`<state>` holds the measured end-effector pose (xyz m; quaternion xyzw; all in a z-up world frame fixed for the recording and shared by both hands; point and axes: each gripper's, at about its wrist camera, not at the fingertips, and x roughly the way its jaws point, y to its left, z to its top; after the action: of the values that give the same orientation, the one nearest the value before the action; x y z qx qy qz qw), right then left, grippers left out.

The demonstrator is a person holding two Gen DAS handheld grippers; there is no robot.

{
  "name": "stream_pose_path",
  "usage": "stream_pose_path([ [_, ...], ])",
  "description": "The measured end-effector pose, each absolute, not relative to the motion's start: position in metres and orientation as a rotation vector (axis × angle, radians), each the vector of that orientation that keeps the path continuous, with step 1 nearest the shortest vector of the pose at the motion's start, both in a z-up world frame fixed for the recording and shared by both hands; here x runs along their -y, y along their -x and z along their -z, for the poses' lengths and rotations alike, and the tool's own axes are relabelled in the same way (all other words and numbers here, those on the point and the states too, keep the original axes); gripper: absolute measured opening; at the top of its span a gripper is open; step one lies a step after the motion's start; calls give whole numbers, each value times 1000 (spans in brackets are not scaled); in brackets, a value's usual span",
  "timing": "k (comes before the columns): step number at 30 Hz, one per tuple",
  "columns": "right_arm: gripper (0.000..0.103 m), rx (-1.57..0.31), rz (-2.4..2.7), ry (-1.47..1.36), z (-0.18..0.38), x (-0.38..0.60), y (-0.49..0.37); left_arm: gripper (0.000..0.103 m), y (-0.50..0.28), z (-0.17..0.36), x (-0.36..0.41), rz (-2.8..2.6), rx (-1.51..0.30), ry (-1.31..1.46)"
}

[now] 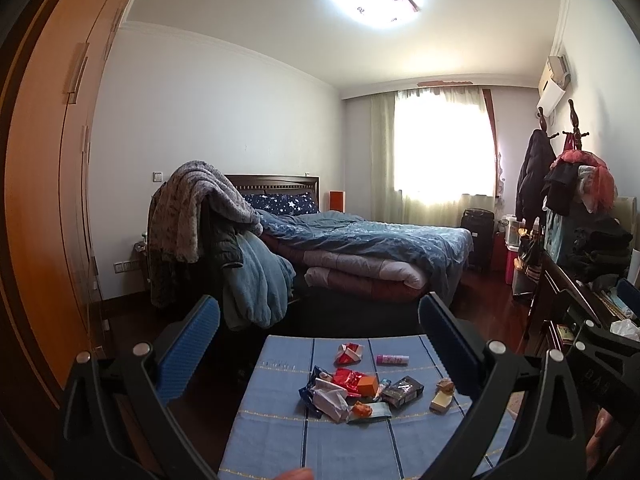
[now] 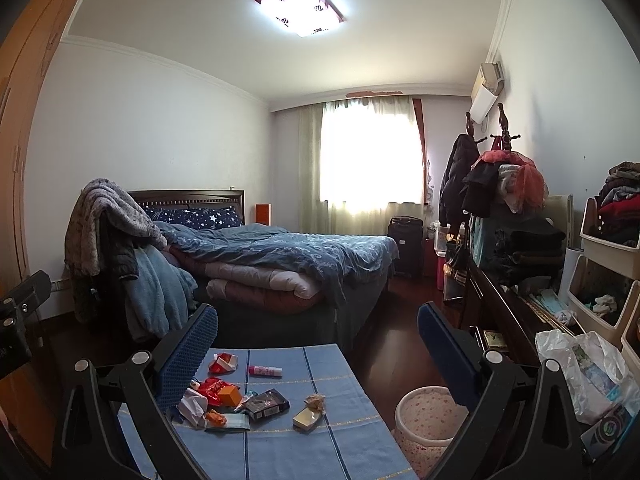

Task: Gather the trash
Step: 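Grasp the white crumpled paper with the left tool while the right tool approaches the beige card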

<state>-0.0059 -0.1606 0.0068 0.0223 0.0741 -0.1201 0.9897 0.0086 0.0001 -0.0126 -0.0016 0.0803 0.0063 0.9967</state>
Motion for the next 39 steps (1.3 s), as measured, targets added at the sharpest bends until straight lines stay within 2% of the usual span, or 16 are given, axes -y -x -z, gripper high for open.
stream_pose_path([
  [10, 100, -217, 213, -74, 21, 174, -36, 100, -57, 47, -12, 26, -257, 36],
  [20, 100, -504, 103, -84, 115, 170, -128, 100, -194, 187, -30, 22, -653, 76],
  [29, 100, -611, 77, -49, 160, 164, -178, 100, -287, 264, -22, -10, -801, 55],
  [35, 100, -681, 91, -59, 181, 171, -202, 98, -314, 276, -8, 46, -806, 108],
  [39, 100, -697, 103, -80, 189, 180, -210, 96, -320, 278, 19, 25, -798, -9],
])
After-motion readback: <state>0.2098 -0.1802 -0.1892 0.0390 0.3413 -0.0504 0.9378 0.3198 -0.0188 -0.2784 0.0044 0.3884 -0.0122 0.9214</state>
